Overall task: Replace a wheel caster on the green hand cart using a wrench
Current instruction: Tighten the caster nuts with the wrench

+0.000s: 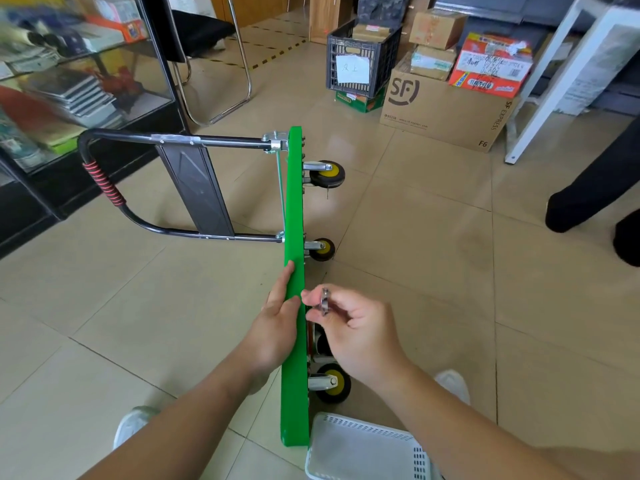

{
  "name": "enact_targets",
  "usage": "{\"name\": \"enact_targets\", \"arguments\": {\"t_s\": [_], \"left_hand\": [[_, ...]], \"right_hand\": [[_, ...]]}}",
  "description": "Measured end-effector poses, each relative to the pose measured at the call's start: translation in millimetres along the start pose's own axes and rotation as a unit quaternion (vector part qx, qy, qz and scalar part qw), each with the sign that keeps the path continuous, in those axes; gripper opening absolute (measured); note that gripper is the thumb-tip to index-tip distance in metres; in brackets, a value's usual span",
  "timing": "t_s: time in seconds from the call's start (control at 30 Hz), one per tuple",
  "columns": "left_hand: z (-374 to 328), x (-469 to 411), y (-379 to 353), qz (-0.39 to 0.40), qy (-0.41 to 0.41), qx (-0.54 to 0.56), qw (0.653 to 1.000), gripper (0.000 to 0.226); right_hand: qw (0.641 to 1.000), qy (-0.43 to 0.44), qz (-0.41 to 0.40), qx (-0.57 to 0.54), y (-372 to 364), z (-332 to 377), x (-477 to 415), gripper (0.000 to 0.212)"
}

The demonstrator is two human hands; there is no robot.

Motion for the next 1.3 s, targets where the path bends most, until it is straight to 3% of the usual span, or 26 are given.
{"name": "enact_targets", "arguments": {"t_s": [0.17,0.27,0.43,0.63,0.97,1.1,1.3], "left_hand": [[3,0,-3,-0.022,-0.008,-0.017,1.000,0.052],[6,-1,-3,-0.032,-0.022,-0.029,0.999,0.051],[8,-2,-2,-0.043,-0.041,-0.039,0.997,0.049],[5,-3,-6,-0.053,-0.038,-0.070,0.995,0.053],[0,0,-5,-0.040,-0.043,-0.068,0.996,0.055],[1,0,-5,-0.038,-0.028,-0.064,0.997,0.056],[2,0,-4,-0.040,-0.017,-0.066,0.997,0.055]], "right_hand": [[0.999,0.033,-0.016,0.024,-2,-5,1,0.029],[0.995,0.071,0.017,0.073,-8,2,-12,0.022],[0.996,0.040,0.041,0.068,-11,-3,-19,0.022],[0.993,-0.117,-0.004,0.023,-11,-13,-51,0.040],[0.949,-0.313,-0.037,0.016,-10,-55,-112,0.017],[0.954,-0.295,-0.040,-0.039,-3,-41,-113,0.010],[0.985,-0.167,0.009,-0.046,4,9,-92,0.016]]}}
Point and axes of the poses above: each hand's wrist, its own x-axis away from the middle knuckle, its own y-axis out of the back of the hand, z = x × y, the point moved 7 cm from there along -x, towards the middle knuckle, and after that the axes turned 15 degrees about -x, right-handed, at the moved point
